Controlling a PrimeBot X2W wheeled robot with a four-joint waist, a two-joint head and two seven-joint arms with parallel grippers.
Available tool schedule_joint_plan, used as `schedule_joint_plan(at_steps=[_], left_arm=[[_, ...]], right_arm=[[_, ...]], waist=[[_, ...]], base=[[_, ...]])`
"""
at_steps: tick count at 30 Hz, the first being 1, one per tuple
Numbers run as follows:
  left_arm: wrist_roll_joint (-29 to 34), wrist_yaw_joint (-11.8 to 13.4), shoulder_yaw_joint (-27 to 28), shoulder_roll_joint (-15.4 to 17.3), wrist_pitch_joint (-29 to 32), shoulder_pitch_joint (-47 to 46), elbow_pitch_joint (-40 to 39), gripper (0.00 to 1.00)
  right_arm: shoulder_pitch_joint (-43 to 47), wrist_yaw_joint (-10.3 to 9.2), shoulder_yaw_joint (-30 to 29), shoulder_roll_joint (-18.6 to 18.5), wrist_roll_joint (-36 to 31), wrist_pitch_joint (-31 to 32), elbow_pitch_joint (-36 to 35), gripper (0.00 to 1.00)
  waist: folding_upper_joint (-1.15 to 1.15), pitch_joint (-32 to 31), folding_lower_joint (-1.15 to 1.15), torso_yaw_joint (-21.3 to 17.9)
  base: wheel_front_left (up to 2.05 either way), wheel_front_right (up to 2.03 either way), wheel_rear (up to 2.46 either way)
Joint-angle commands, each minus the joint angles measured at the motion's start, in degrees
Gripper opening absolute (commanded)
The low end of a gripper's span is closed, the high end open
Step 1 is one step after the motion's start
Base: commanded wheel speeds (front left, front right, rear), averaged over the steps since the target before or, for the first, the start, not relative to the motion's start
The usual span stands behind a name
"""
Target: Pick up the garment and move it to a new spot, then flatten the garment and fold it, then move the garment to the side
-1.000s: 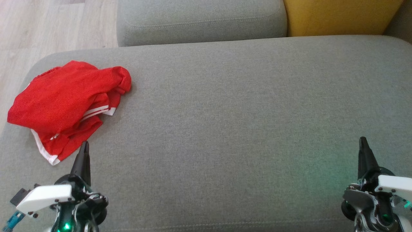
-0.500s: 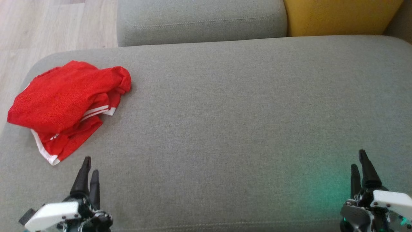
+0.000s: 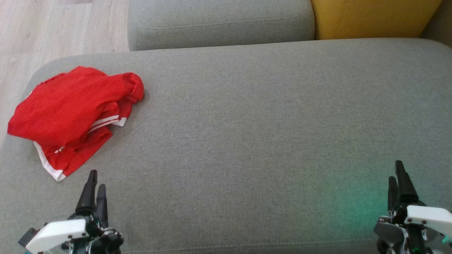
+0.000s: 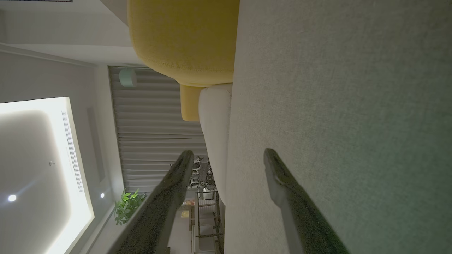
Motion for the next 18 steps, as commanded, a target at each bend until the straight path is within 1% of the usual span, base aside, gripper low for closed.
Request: schedule_joint_plan(at_steps=[1,10,18], left_arm=[[0.8,-0.1,0.1,0.6,-0.5,-3.1,-2.2,1.00],[3.1,-0.2,1.4,0.7,-2.0,-3.7,-3.3,1.00],[7.9,-0.2,3.0,0.7,-3.6,-4.5,-5.5,1.00]], right_arm=[[-2.8,-0.01,0.1,-0.2,-1.2,-0.7,-2.3,1.00],[-3.8,-0.01,0.0,-0.2,-7.4,-2.3,-3.8,1.00],[-4.6,-0.01,0.0,-0.3,-15.0,-3.8,-6.4,1.00]], waist=[[0.00,0.0,0.00,0.0],[0.00,0.0,0.00,-0.2],[0.00,-0.2,0.00,-0.4]], base=[[0.00,0.00,0.00],[0.00,0.00,0.00],[0.00,0.00,0.00]])
